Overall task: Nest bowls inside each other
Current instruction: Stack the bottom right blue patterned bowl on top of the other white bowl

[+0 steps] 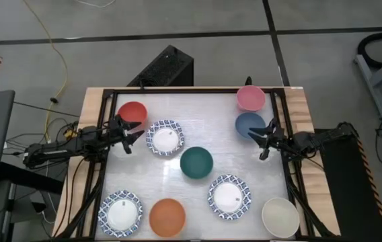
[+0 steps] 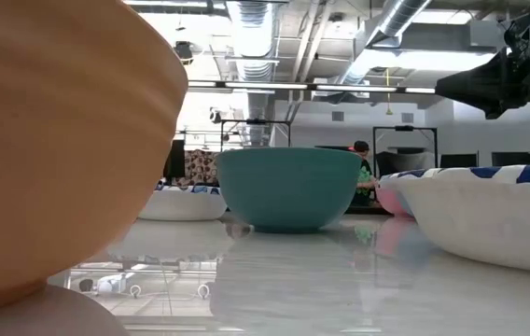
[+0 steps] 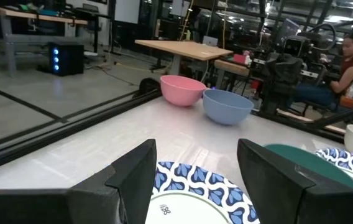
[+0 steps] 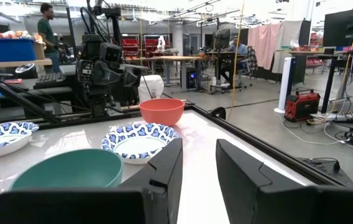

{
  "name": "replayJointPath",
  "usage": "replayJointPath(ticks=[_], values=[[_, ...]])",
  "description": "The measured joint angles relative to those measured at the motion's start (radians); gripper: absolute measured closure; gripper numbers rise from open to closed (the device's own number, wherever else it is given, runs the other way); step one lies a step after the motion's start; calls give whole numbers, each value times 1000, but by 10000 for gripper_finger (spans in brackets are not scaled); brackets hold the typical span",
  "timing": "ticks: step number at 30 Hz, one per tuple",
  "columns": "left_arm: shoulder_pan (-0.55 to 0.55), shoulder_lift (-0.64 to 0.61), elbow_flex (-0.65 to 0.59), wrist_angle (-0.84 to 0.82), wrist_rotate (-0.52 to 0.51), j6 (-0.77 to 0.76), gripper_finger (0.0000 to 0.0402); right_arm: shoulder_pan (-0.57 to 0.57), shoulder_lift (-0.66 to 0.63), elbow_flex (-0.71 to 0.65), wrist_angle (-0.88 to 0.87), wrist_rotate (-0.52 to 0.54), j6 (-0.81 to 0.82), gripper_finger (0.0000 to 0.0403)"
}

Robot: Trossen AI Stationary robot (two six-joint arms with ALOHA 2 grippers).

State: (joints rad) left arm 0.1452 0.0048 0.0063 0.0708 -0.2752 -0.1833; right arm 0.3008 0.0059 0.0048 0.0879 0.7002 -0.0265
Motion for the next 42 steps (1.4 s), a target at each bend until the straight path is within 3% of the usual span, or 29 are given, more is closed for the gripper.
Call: replayJointPath(ticks=[11, 21, 29, 38, 42], values=[[0, 0, 0, 3, -1, 0, 187, 0, 0, 0, 1, 1, -5, 285], [0, 0, 0, 9, -76, -93, 187, 0, 0, 0, 1, 2, 0, 285], [0, 0, 0, 5, 7, -140, 187, 0, 0, 0, 2, 3, 0, 285], [0, 0, 0, 5, -17, -142, 187, -15, 0, 8, 23, 7, -32, 285], [0, 2, 5, -4, 57, -151, 187, -16, 0, 39, 36, 5, 15, 285]])
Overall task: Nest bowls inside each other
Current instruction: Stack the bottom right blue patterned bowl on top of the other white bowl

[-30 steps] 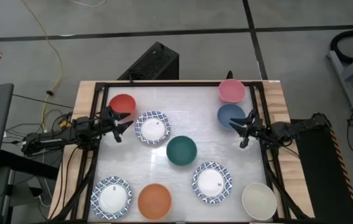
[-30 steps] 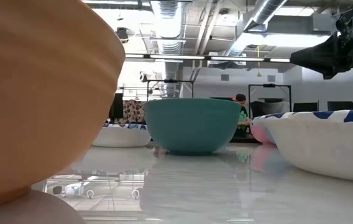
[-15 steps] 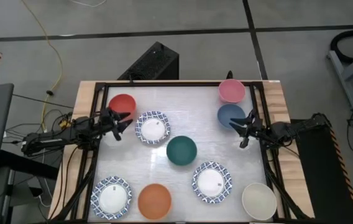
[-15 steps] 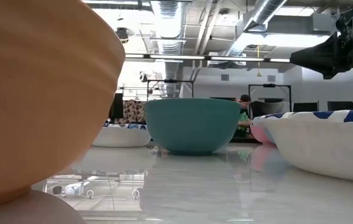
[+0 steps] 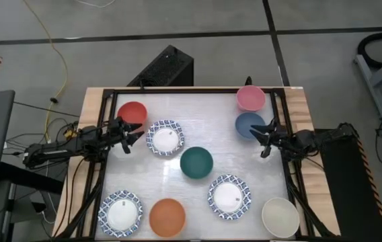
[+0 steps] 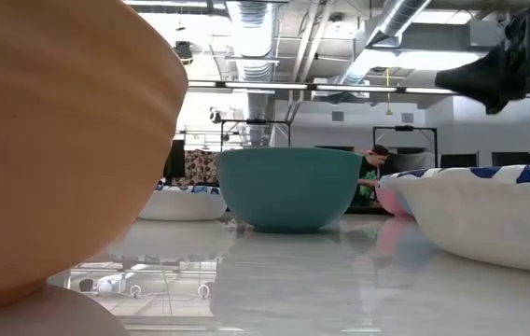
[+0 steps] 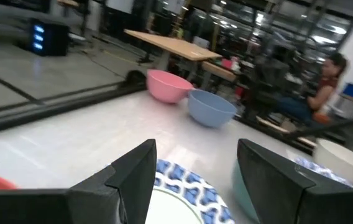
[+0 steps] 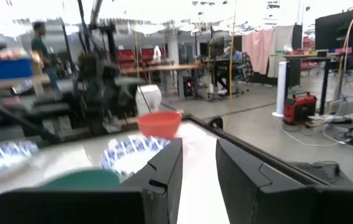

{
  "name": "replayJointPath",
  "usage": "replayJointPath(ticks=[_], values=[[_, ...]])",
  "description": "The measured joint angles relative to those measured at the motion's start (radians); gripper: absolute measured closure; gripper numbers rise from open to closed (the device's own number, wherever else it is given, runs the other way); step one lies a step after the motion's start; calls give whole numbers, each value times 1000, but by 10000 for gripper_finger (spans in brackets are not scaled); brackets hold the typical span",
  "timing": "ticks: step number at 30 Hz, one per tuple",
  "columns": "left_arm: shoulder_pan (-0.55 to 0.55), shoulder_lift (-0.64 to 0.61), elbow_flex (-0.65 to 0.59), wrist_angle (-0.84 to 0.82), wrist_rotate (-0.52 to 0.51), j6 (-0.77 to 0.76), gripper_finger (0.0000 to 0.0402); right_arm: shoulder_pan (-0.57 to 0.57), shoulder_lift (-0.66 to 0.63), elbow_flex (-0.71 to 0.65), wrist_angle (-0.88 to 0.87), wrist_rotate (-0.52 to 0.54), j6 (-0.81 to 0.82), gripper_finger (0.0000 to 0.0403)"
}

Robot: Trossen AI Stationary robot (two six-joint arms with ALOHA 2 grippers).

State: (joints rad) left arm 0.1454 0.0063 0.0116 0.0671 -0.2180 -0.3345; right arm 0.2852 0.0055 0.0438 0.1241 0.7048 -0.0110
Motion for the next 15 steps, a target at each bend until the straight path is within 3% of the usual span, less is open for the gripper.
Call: replayJointPath(ticks=[8, 15], values=[[0, 53, 97, -66, 92, -13, 187, 0, 1, 90, 11, -2, -74, 273], [0, 159, 243, -149, 150, 0, 187, 0, 1, 140, 10, 2, -172, 222]])
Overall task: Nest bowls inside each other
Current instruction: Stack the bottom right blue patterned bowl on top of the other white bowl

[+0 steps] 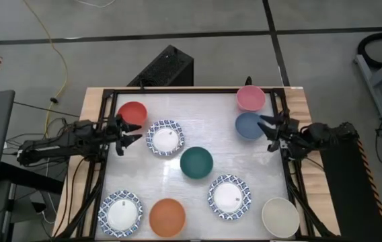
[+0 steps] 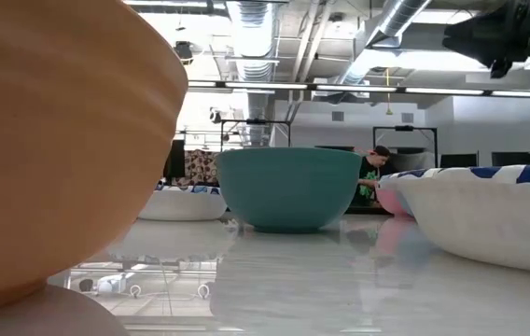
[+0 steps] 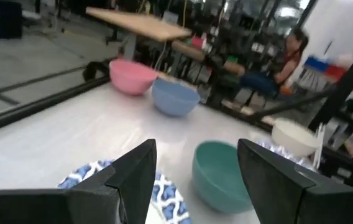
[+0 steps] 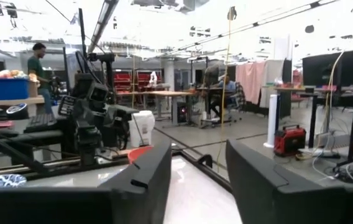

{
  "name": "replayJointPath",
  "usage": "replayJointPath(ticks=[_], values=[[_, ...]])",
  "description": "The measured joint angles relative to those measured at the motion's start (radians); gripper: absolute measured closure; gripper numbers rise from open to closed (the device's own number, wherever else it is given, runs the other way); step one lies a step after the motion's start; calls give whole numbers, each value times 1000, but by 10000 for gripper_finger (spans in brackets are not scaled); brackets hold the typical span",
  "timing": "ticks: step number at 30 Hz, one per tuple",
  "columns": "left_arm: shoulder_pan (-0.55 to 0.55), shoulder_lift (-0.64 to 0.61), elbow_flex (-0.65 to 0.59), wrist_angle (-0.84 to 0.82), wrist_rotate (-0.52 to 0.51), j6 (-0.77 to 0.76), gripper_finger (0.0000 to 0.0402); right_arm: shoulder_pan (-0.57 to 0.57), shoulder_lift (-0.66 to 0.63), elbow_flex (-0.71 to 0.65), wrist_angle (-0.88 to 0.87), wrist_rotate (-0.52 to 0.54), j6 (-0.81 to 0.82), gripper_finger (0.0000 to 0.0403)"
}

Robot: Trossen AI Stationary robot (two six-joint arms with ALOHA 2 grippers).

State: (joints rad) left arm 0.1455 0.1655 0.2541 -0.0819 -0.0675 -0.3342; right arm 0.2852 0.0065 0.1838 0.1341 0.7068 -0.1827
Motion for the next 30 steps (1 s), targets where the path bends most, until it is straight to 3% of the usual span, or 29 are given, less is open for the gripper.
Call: replayJointPath(ticks=[6, 10, 17, 24, 30], values=[[0, 149, 166, -144, -32, 55, 187, 0, 0, 17, 0, 0, -10, 169], [0, 267, 266, -203, -62, 107, 187, 0, 14, 32, 1, 15, -9, 159], [0, 444, 415, -341, -148, 113, 187, 0, 179, 120, -55, 198, -2, 162], [0, 556, 555, -496, -148, 140, 187, 0, 370, 307, -76, 333, 11, 163], [0, 587, 653, -589, -74, 143, 187, 0, 462, 458, -259, 428, 111, 163]])
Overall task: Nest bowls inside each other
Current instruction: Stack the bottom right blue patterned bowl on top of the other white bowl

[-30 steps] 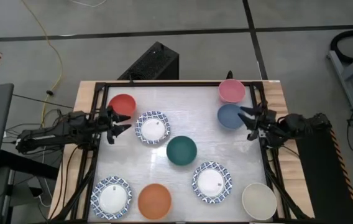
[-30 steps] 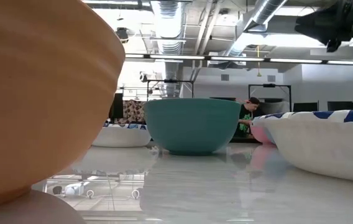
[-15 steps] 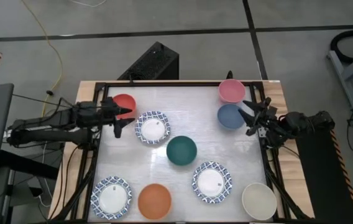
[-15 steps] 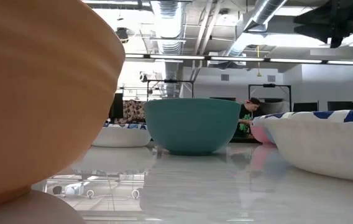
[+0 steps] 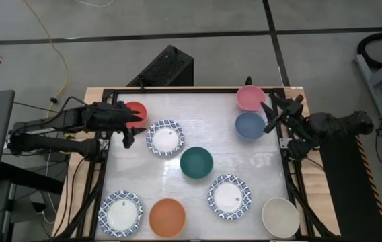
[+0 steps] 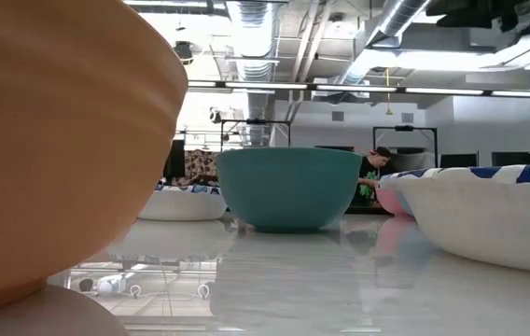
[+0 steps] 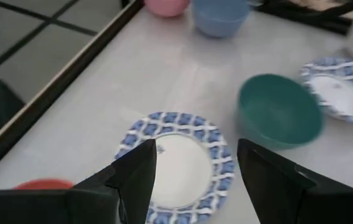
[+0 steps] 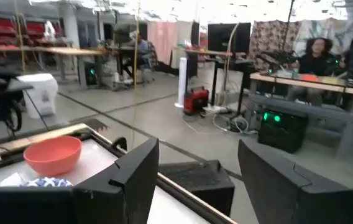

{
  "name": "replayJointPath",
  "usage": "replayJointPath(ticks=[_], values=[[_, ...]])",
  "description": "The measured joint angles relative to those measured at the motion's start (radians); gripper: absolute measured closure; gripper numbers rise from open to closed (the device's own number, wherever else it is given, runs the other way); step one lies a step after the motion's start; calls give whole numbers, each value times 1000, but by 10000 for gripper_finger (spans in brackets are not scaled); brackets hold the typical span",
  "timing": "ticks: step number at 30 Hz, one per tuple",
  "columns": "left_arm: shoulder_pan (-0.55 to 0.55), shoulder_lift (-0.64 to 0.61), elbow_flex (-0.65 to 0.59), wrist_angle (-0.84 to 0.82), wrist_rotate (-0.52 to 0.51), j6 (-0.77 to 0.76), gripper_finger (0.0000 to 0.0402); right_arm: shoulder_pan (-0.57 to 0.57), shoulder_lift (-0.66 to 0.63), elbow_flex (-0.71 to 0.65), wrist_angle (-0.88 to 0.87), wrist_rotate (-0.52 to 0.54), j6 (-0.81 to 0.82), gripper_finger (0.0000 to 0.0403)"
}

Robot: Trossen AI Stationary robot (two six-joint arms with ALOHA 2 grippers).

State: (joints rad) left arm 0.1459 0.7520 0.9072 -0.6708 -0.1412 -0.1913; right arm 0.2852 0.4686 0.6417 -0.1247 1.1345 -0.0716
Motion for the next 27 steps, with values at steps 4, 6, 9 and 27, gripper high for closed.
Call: replayJointPath(ticks=[4, 6, 9, 27], values=[[2, 1, 25, -7, 73, -9, 187, 0, 44, 64, -167, -1, 163, 163], [16, 4, 27, -28, 110, -23, 187, 0, 62, 83, -254, -4, 252, 163], [49, 18, 27, -72, 184, -51, 187, 0, 84, 91, -349, -8, 355, 163], [87, 115, -8, 73, 338, -30, 187, 0, 210, 91, -422, -118, 487, 163]])
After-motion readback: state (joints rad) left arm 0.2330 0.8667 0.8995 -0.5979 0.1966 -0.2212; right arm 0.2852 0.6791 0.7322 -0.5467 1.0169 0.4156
